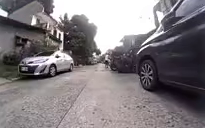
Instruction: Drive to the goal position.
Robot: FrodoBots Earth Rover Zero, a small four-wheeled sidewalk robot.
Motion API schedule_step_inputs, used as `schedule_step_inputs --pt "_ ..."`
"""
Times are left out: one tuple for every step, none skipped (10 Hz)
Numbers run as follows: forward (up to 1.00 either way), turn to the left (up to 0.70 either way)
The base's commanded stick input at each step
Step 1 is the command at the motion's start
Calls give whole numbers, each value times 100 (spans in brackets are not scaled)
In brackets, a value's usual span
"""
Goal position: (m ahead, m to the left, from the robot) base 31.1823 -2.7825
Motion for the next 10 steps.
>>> schedule_step_inputs --pt "70 0" --pt "70 10" --pt "70 18" --pt "70 0" --pt "70 0" --pt "70 0" --pt "70 0" --pt "70 0" --pt "70 0" --pt "70 0"
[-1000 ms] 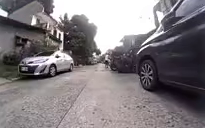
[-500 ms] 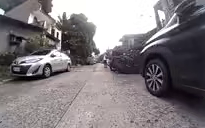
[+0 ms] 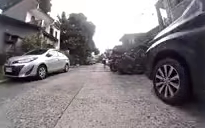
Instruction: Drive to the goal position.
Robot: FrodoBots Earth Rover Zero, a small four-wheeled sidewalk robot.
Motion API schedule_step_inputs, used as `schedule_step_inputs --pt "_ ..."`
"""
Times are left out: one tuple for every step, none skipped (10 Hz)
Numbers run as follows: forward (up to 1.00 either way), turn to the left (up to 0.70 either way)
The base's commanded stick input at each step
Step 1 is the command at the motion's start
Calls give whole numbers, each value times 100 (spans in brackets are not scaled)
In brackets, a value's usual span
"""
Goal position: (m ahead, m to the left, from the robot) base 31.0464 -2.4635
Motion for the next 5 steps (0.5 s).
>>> schedule_step_inputs --pt "70 0" --pt "70 0" --pt "70 0" --pt "70 6" --pt "70 23"
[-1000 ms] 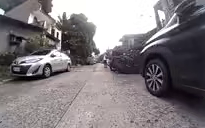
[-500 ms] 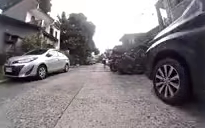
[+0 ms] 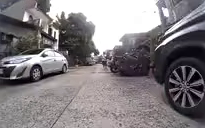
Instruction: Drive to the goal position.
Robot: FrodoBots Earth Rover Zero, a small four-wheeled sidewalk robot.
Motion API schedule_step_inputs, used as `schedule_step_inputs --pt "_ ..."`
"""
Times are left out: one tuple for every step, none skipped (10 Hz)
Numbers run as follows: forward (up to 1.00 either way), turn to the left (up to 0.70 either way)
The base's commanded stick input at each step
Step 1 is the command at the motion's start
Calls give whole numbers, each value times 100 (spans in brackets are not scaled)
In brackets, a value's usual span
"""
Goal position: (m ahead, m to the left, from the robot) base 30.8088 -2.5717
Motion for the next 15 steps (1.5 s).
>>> schedule_step_inputs --pt "70 4" --pt "70 0" --pt "70 0" --pt "70 0" --pt "70 0" --pt "70 0" --pt "70 3" --pt "70 24" --pt "70 0" --pt "70 0" --pt "70 0" --pt "70 0" --pt "70 0" --pt "70 0" --pt "70 0"
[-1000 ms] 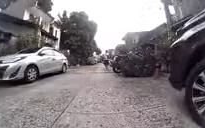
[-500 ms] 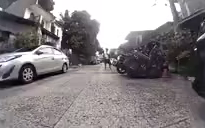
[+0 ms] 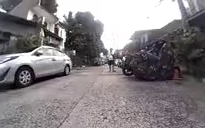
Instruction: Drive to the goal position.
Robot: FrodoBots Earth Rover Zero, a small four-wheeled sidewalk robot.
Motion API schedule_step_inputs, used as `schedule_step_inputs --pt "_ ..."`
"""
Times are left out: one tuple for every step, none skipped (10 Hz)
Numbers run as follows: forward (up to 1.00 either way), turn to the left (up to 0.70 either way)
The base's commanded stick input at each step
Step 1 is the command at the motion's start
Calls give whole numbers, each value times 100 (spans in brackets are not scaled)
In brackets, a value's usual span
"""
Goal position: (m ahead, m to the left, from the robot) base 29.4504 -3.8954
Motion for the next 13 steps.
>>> schedule_step_inputs --pt "70 0" --pt "70 0" --pt "70 0" --pt "70 0" --pt "70 0" --pt "70 0" --pt "70 14" --pt "70 3" --pt "70 0" --pt "70 0" --pt "70 0" --pt "70 0" --pt "70 0"
